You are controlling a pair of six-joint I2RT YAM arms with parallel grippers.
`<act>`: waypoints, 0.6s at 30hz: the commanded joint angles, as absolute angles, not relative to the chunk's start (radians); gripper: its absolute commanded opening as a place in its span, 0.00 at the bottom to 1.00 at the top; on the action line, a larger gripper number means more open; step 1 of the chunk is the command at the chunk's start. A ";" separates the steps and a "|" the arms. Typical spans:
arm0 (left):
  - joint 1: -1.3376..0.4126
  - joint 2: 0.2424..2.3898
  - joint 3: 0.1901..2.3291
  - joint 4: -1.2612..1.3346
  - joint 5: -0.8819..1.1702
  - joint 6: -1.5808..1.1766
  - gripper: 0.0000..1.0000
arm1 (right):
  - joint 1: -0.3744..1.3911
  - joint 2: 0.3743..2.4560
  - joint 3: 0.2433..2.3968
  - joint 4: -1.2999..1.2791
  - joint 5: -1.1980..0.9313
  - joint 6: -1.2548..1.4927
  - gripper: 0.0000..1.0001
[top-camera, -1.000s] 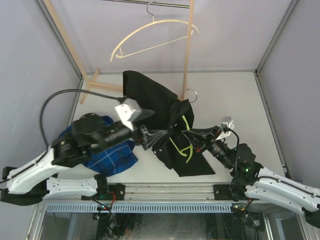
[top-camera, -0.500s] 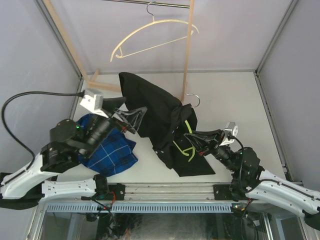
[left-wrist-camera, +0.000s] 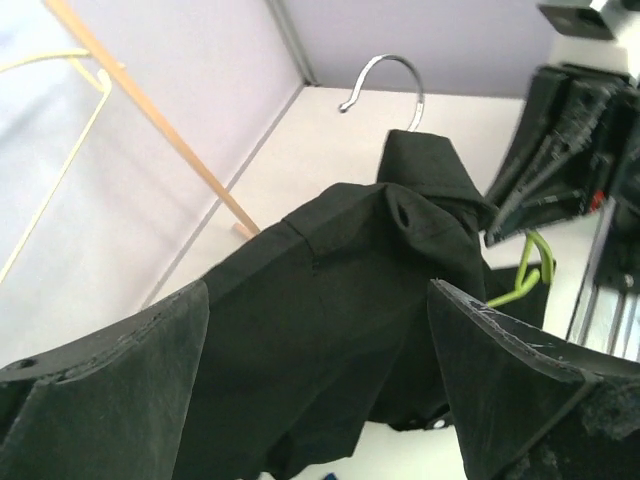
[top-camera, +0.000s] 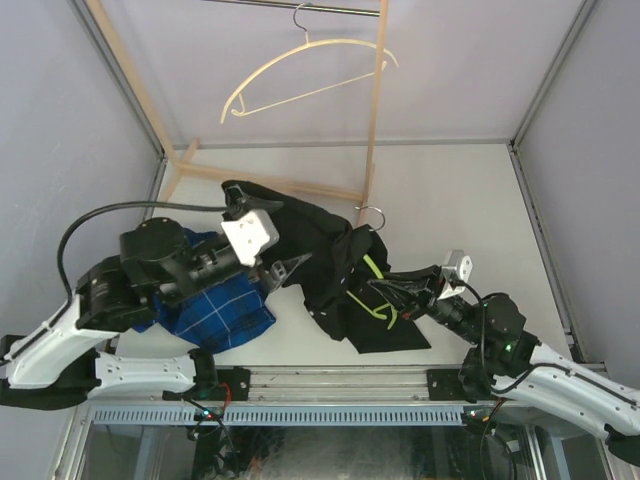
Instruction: Place the shirt on the hanger
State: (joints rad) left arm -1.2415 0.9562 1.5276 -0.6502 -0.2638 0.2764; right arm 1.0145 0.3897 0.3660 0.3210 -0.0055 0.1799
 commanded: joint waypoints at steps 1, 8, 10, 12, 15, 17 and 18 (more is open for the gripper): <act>-1.241 0.939 1.591 -0.808 -0.060 0.437 0.92 | 1.008 0.365 0.459 0.291 -0.120 0.151 0.00; -1.243 0.920 1.535 -0.804 0.017 0.422 0.91 | 1.009 0.351 0.472 0.233 -0.155 0.161 0.00; -1.244 0.929 1.528 -0.811 0.000 0.424 0.89 | 1.009 0.359 0.480 0.221 -0.180 0.161 0.00; -1.244 0.941 1.528 -0.819 0.001 0.432 0.87 | 1.009 0.372 0.489 0.212 -0.201 0.160 0.00; -1.244 0.960 1.519 -0.822 -0.006 0.446 0.84 | 1.010 0.387 0.500 0.215 -0.231 0.164 0.00; -1.244 0.983 1.517 -0.838 -0.017 0.455 0.81 | 1.010 0.389 0.501 0.224 -0.244 0.168 0.00; -1.244 0.994 1.519 -0.849 -0.017 0.458 0.80 | 1.011 0.390 0.503 0.227 -0.246 0.170 0.00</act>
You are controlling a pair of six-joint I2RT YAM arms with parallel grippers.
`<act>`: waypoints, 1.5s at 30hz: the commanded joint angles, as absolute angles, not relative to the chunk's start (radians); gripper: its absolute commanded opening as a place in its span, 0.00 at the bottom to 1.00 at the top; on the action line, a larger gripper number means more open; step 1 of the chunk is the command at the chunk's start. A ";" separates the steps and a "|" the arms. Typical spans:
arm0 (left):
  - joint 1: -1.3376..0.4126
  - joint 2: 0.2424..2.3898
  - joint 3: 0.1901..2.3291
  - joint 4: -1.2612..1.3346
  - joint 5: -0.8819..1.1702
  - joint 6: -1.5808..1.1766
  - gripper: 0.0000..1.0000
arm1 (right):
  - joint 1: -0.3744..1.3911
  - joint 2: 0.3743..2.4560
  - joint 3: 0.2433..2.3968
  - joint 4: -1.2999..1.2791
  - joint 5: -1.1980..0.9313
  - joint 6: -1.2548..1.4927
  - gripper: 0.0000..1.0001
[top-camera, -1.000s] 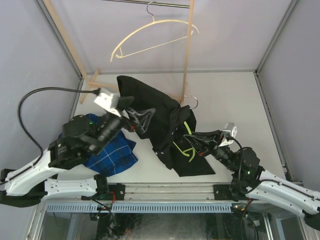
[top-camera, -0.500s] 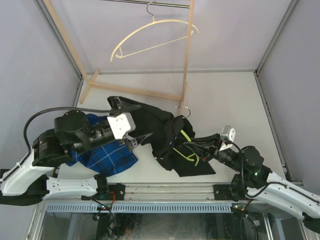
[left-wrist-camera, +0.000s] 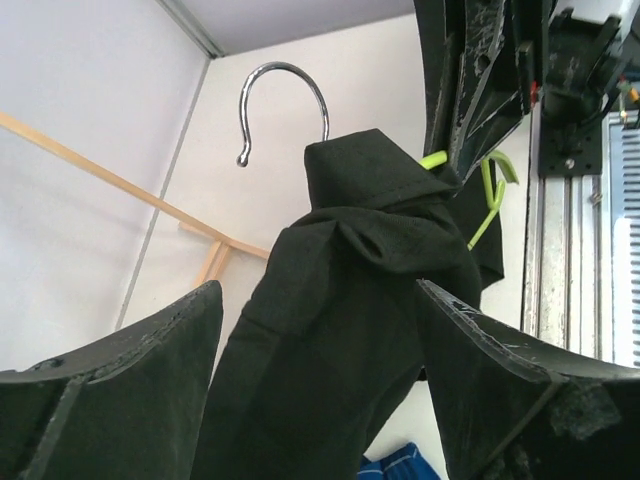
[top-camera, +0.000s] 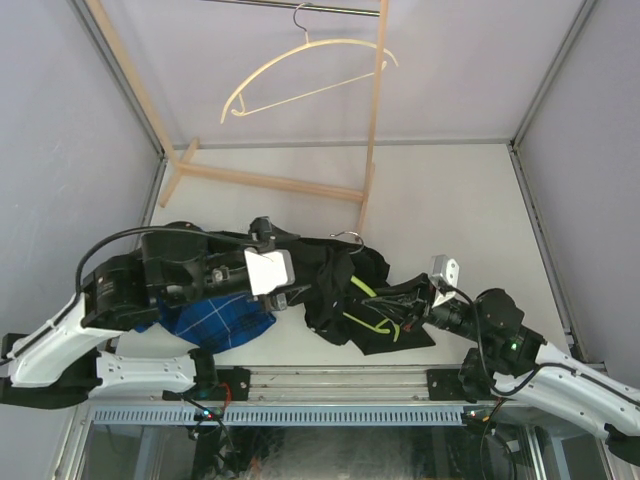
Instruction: Place the shirt on the hanger
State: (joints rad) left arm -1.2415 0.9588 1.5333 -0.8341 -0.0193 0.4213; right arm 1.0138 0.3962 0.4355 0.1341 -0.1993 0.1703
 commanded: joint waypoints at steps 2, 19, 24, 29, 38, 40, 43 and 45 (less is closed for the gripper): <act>-1.244 1.009 1.513 -0.866 -0.012 0.461 0.76 | 1.010 0.385 0.501 0.230 -0.251 0.173 0.00; -1.244 1.012 1.480 -0.858 0.047 0.455 0.32 | 1.011 0.413 0.505 0.242 -0.314 0.190 0.00; -1.244 1.025 1.475 -0.823 0.128 0.439 0.31 | 1.014 0.440 0.505 0.264 -0.322 0.196 0.00; -1.244 1.043 1.477 -0.799 0.164 0.430 0.28 | 1.018 0.462 0.505 0.285 -0.323 0.198 0.00; -1.244 1.058 1.462 -0.777 0.191 0.421 0.40 | 1.021 0.464 0.505 0.293 -0.316 0.201 0.00; -1.244 1.057 1.447 -0.769 0.185 0.421 0.42 | 1.020 0.461 0.505 0.296 -0.321 0.201 0.00; -1.244 1.054 1.426 -0.762 0.172 0.420 0.40 | 1.021 0.459 0.505 0.299 -0.350 0.202 0.00; -1.244 1.052 1.419 -0.765 0.159 0.423 0.39 | 1.021 0.457 0.505 0.297 -0.367 0.204 0.00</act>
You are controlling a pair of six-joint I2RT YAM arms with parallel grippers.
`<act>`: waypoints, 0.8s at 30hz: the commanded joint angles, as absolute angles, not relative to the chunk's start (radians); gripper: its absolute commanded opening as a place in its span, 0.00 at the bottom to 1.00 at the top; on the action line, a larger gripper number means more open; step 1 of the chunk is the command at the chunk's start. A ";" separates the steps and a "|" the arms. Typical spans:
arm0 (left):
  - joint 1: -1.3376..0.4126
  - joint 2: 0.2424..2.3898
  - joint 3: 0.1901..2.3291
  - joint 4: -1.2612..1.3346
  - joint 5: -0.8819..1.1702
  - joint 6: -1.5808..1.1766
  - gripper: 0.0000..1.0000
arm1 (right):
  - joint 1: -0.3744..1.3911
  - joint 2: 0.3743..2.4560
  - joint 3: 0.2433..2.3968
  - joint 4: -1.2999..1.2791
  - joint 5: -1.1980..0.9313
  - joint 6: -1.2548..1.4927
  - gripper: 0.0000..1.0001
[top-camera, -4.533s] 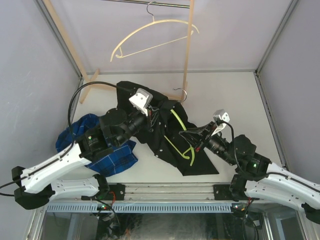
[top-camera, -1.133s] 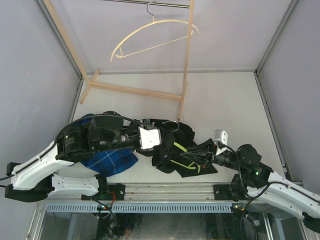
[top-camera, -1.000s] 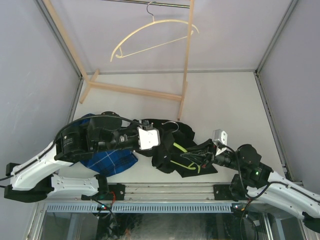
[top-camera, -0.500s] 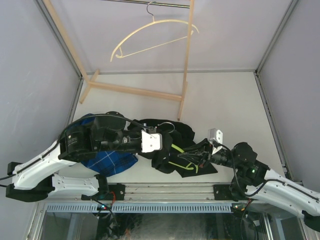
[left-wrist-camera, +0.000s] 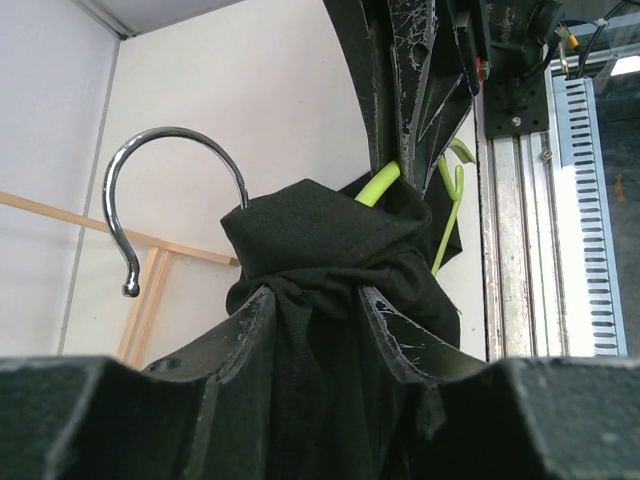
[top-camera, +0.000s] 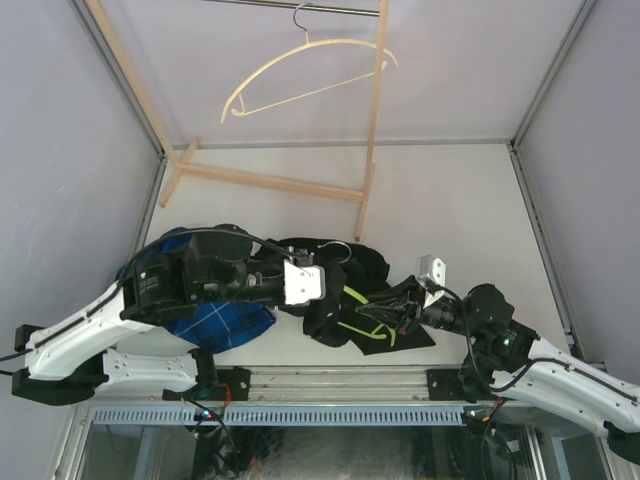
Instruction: Place the shirt on the hanger
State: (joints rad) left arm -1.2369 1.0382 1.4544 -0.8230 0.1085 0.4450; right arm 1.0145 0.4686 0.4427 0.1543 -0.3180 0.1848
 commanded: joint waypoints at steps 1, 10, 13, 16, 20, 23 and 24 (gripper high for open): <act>-1.243 1.050 1.418 -0.767 0.154 0.424 0.41 | 1.022 0.455 0.505 0.293 -0.367 0.205 0.00; -1.243 0.968 1.459 -0.798 0.092 0.413 0.79 | 1.025 0.409 0.505 0.219 -0.302 0.191 0.00; -1.243 0.927 1.461 -0.801 0.078 0.408 0.83 | 1.025 0.399 0.505 0.206 -0.296 0.186 0.00; -1.243 0.893 1.459 -0.808 0.049 0.402 0.85 | 1.025 0.396 0.505 0.193 -0.300 0.183 0.00; -1.243 0.867 1.441 -0.811 0.000 0.402 0.87 | 1.025 0.397 0.506 0.187 -0.317 0.183 0.00; -1.241 0.875 1.422 -0.816 -0.032 0.406 0.85 | 1.026 0.396 0.505 0.190 -0.339 0.183 0.00; -1.241 0.882 1.417 -0.821 -0.040 0.408 0.82 | 1.025 0.395 0.505 0.193 -0.344 0.183 0.00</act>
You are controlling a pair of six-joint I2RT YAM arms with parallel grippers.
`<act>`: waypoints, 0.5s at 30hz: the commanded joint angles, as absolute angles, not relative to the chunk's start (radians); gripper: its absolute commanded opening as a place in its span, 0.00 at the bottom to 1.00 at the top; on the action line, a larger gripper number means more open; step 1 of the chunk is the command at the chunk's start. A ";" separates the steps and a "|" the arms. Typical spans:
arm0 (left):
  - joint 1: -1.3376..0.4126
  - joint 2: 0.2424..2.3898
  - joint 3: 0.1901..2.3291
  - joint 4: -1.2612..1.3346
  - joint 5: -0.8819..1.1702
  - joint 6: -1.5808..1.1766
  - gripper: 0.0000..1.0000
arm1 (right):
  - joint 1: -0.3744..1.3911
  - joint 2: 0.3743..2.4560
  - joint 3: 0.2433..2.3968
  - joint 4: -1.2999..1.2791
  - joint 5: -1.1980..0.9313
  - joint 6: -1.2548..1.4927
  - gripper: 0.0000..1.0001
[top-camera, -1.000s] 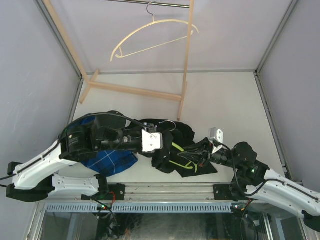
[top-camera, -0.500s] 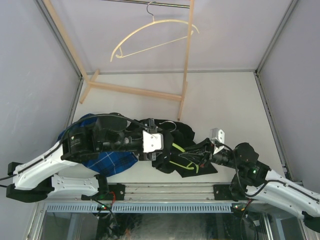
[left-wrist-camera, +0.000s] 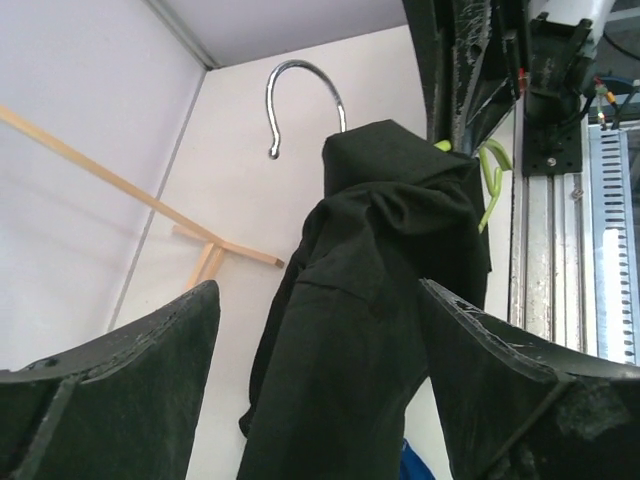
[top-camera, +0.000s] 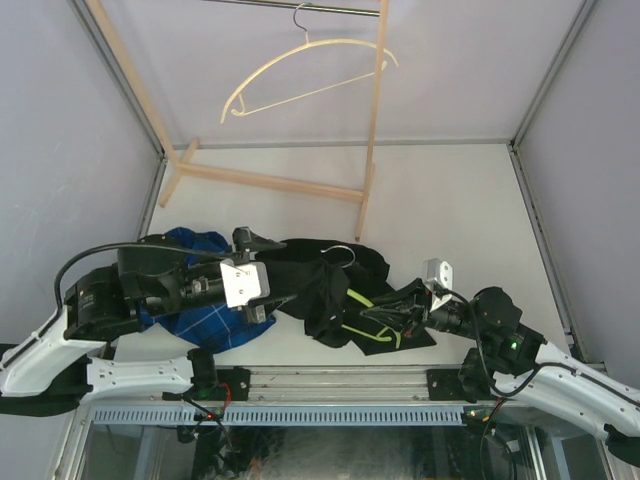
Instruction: Place the shirt on the hanger
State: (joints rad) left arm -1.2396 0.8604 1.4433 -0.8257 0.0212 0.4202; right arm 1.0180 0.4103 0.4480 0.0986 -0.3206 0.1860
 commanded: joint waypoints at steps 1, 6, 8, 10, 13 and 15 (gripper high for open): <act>-1.241 0.895 1.415 -0.829 -0.041 0.409 0.78 | 1.025 0.396 0.505 0.196 -0.348 0.184 0.00; -1.241 0.944 1.421 -0.850 0.028 0.411 0.64 | 1.025 0.397 0.505 0.217 -0.363 0.187 0.00; -1.240 0.958 1.424 -0.849 0.055 0.413 0.59 | 1.025 0.402 0.505 0.229 -0.371 0.188 0.00; -1.241 0.971 1.427 -0.847 0.080 0.414 0.56 | 1.026 0.410 0.505 0.241 -0.378 0.190 0.00; -1.241 0.996 1.435 -0.848 0.108 0.417 0.52 | 1.026 0.420 0.506 0.258 -0.387 0.193 0.00; -1.240 1.007 1.441 -0.850 0.123 0.420 0.41 | 1.026 0.426 0.505 0.259 -0.386 0.193 0.00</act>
